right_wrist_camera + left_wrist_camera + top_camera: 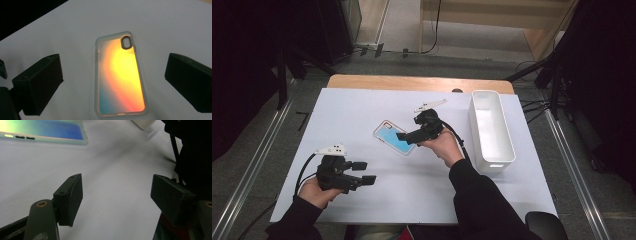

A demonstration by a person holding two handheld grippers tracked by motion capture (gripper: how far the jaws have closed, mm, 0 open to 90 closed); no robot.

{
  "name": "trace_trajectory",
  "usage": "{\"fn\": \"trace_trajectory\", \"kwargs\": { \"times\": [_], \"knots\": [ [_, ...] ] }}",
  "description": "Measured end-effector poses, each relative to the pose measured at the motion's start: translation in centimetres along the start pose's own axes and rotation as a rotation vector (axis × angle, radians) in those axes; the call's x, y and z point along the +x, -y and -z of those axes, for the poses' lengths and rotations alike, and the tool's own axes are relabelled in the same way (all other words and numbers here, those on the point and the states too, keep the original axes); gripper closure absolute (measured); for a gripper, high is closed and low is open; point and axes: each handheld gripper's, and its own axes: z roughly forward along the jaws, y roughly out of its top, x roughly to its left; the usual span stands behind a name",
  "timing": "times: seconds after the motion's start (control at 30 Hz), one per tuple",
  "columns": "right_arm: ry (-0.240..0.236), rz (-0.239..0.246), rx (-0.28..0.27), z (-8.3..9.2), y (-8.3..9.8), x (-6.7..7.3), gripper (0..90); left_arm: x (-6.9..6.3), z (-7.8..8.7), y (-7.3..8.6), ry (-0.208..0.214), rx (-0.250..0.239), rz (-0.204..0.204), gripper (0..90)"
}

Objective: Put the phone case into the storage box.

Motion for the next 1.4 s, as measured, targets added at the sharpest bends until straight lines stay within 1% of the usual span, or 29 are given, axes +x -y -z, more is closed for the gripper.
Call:
{"fn": "trace_trajectory", "kwargs": {
  "times": [0.1,0.13,0.2,0.27,0.3,0.4,0.43,0.57,0.6,0.73,0.93,1.17,1.23,1.33,1.4],
  "knots": [
    [-0.010,-0.003,0.000,-0.2,-0.3,0.0,0.3,0.0,0.0,0.0,0.000,0.000,0.000,25.7],
    [-0.005,0.004,-0.003,-0.3,-0.4,0.0,0.3,0.0,0.0,0.0,0.001,0.000,0.000,25.7],
    [-0.026,0.003,0.005,-0.6,-0.6,0.0,0.4,0.0,0.0,0.0,0.001,0.001,-0.002,25.7],
    [-0.032,0.006,0.000,-1.0,-0.8,-0.1,0.4,0.0,0.0,0.0,0.001,0.001,0.000,25.7],
    [-0.035,0.000,0.002,-1.2,-0.9,0.0,0.4,0.0,0.0,0.0,0.001,0.002,-0.001,25.7],
    [-0.033,0.001,0.004,-1.7,-1.1,-0.1,0.4,0.1,0.0,0.0,-0.003,0.003,0.000,25.7],
    [-0.031,0.007,0.005,-1.9,-1.2,-0.1,0.4,0.1,-0.1,0.0,0.003,-0.009,0.002,25.7],
    [-0.029,0.018,0.002,-2.4,-1.7,-0.2,0.4,0.1,0.0,0.0,0.002,-0.006,0.000,25.7],
    [-0.024,0.015,0.002,-2.5,-1.8,-0.1,0.4,0.1,0.0,0.0,0.000,0.002,-0.002,25.7],
    [-0.025,0.016,0.005,-2.9,-2.1,-0.3,0.4,0.0,0.0,0.0,0.000,0.002,-0.003,25.7],
    [-0.023,0.010,0.011,-3.5,-1.9,-0.5,0.4,0.1,0.0,0.0,0.000,0.003,-0.004,25.7],
    [-0.020,0.023,0.018,-3.9,-1.7,-0.5,0.4,0.1,0.0,0.0,0.000,0.003,-0.004,25.7],
    [-0.028,0.032,0.018,-4.0,-1.6,-0.6,0.4,0.0,0.0,0.0,0.000,0.003,-0.003,25.7],
    [-0.036,0.029,0.023,-4.2,-1.4,-0.8,0.4,0.1,0.0,0.0,0.000,0.003,-0.004,25.7],
    [-0.044,0.036,0.025,-4.3,-1.3,-0.9,0.4,0.1,0.0,0.0,0.000,0.004,-0.005,25.7]
  ]
}}
